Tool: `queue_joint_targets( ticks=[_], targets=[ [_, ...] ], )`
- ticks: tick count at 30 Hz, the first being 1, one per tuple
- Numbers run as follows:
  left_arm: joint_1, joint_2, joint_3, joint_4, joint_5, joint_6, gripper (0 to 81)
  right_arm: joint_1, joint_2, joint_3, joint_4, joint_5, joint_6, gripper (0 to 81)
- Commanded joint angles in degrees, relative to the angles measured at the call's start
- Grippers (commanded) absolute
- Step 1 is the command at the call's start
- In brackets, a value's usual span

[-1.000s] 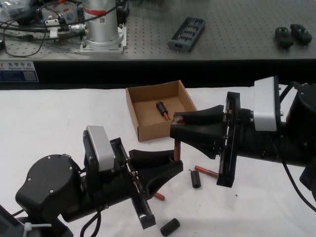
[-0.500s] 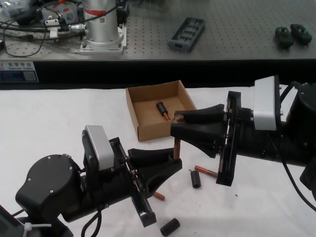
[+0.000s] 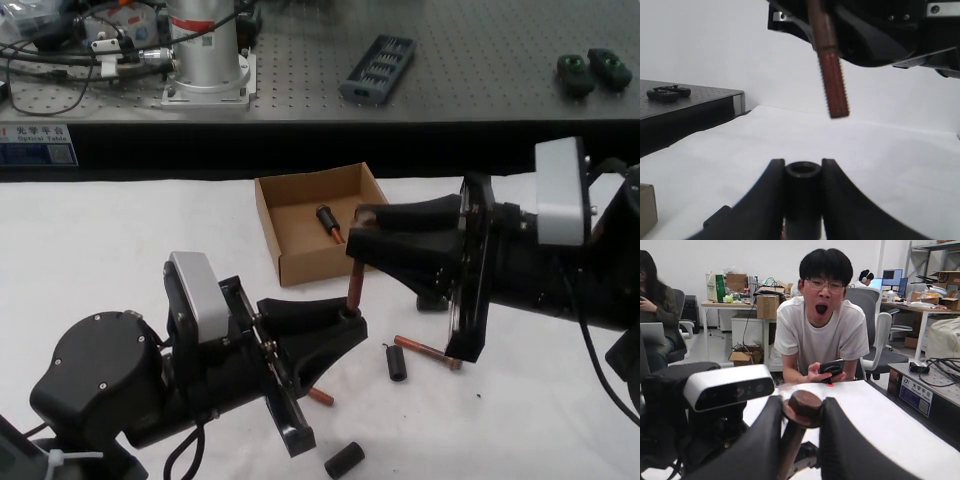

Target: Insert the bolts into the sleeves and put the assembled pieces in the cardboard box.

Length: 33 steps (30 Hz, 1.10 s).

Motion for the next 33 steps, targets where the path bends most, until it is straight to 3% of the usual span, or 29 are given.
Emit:
queue_joint_targets(
  ticks=[1,9,17,33],
  targets=[
    [0.11,-0.10,-0.65,-0.11,-0.17,-0.59,0.7,0.09,-0.70,-0.09,-4.75,-1.38,3.68,5.6],
    [0.11,-0.10,-0.65,-0.38,2.90,-0.24,0.7,-0.03,-0.80,-0.09,-4.98,-2.01,2.73,5.6],
    [0.11,-0.10,-0.65,-1.85,4.25,-0.69,0.7,-0.03,-0.80,-0.09,5.31,-1.64,-4.42,5.6],
    [0.11,-0.10,-0.65,-1.85,4.24,-1.74,0.7,-0.03,2.16,-0.09,5.33,-1.64,-4.93,5.6]
  ],
)
